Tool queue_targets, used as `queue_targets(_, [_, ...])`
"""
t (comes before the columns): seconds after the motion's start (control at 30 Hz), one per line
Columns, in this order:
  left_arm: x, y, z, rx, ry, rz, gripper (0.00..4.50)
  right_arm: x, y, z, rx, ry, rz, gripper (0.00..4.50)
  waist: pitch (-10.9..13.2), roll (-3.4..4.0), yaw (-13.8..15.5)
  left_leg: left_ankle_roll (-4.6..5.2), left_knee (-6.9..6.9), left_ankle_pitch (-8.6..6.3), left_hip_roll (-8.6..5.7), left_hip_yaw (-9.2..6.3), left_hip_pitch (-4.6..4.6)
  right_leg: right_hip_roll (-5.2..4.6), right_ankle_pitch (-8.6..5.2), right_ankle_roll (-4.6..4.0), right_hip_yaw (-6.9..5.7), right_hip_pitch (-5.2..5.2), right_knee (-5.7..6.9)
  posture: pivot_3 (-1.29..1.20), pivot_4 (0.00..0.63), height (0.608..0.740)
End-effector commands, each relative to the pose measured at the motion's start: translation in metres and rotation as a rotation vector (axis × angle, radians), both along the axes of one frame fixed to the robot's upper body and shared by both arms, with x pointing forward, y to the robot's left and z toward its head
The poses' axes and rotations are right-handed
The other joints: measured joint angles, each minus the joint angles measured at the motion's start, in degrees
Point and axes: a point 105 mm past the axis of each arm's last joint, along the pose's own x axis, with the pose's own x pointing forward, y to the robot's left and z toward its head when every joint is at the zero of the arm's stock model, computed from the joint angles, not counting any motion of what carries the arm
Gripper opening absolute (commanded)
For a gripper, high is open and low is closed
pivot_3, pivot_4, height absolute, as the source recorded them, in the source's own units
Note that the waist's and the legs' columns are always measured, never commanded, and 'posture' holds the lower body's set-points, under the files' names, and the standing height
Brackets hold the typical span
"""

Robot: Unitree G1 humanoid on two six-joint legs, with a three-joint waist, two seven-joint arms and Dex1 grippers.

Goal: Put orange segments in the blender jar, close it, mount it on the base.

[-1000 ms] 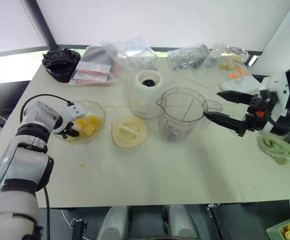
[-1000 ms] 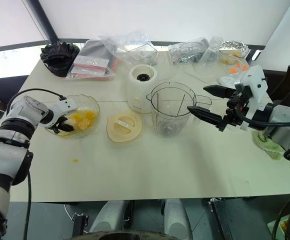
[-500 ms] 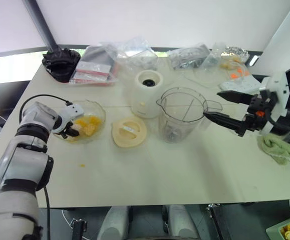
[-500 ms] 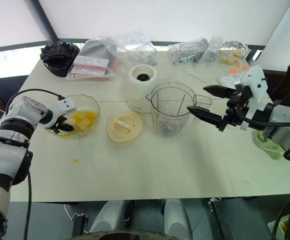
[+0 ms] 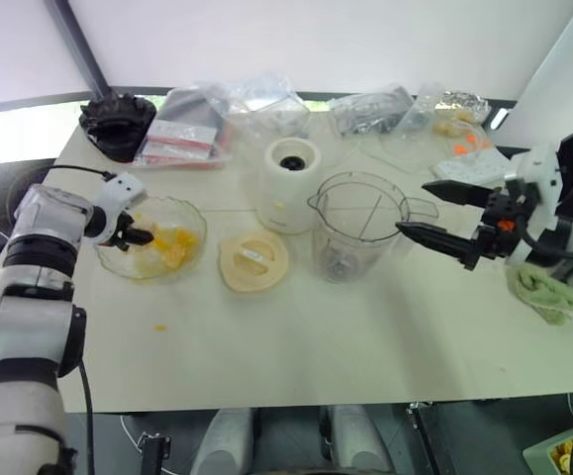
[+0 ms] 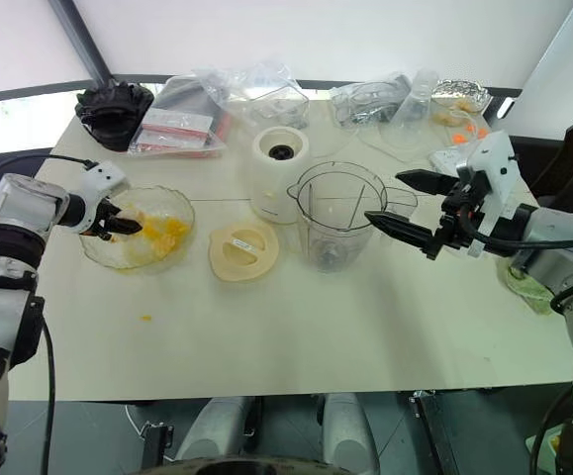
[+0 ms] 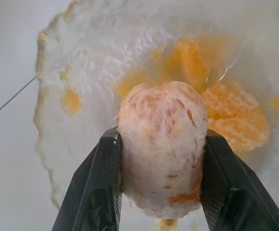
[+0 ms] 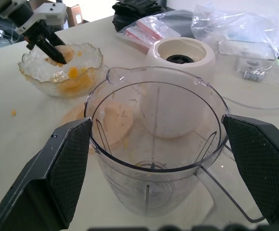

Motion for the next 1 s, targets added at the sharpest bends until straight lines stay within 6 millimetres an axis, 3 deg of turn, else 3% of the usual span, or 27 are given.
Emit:
queue_targets(0.03, [0.004, -0.002, 0.035, -0.053, -0.11, 0.017, 1.95, -0.001, 0.0, 0.013, -0.001, -0.062, 0.01, 4.5, 0.0, -0.01, 0.02, 0.0, 0.0, 0.0, 0.0, -0.01, 0.0, 0.0, 0.0, 0.0, 0.0, 0.0, 0.0, 0.0, 0.15, 0.74])
queue_targets(0.3, [0.016, -0.04, 0.102, -0.15, -0.316, -0.07, 1.95, -0.001, -0.004, 0.013, -0.024, -0.063, -0.003, 4.5, 0.03, -0.05, 0.31, 0.0, 0.01, 0.0, -0.01, -0.02, -0.01, 0.0, 0.0, 0.0, -0.01, 0.0, 0.0, 0.0, 0.15, 0.74])
queue_targets(0.43, [0.023, -0.088, 0.15, -0.221, -0.434, -0.224, 1.95, -0.004, -0.006, 0.015, -0.017, -0.075, -0.025, 4.5, 0.04, -0.06, 0.64, 0.0, 0.04, 0.0, -0.04, -0.01, -0.04, -0.01, 0.0, 0.01, -0.01, 0.0, -0.01, 0.0, 0.15, 0.74])
queue_targets(0.5, [0.027, -0.125, 0.176, -0.268, -0.496, -0.336, 1.95, -0.006, -0.009, 0.014, -0.014, -0.081, -0.05, 4.5, 0.05, -0.08, 0.76, 0.0, 0.07, 0.0, -0.06, -0.02, -0.05, -0.02, 0.01, 0.02, -0.01, 0.01, -0.01, 0.0, 0.15, 0.74])
queue_targets(0.63, [0.026, -0.189, 0.207, -0.373, -0.55, -0.507, 1.95, -0.014, -0.013, 0.012, -0.007, -0.091, -0.093, 4.5, 0.05, -0.08, 0.53, 0.01, 0.09, 0.0, -0.15, 0.02, -0.09, -0.05, 0.05, 0.1, 0.01, 0.02, -0.06, 0.0, 0.15, 0.74])
queue_targets(0.8, [0.013, -0.271, 0.218, -0.492, -0.555, -0.732, 1.95, -0.027, -0.019, 0.014, 0.002, -0.117, -0.168, 4.5, 0.06, -0.07, 0.31, 0.03, 0.08, -0.02, -0.15, 0.05, -0.07, -0.02, 0.05, 0.1, 0.02, 0.0, -0.05, 0.0, 0.15, 0.74])
queue_targets(0.93, [-0.002, -0.317, 0.212, -0.546, -0.517, -0.885, 1.95, -0.041, -0.024, 0.013, 0.001, -0.131, -0.233, 4.5, 0.06, -0.07, 0.19, 0.04, 0.06, -0.02, -0.14, 0.06, -0.05, 0.0, 0.04, 0.11, 0.04, 0.0, -0.06, 0.0, 0.15, 0.74])
queue_targets(1.0, [-0.007, -0.33, 0.204, -0.553, -0.487, -0.937, 1.95, -0.048, -0.025, 0.013, 0.004, -0.137, -0.262, 4.5, 0.06, -0.07, 0.25, 0.05, 0.06, -0.03, -0.15, 0.06, -0.06, 0.0, 0.04, 0.11, 0.04, 0.0, -0.06, 0.0, 0.15, 0.74])
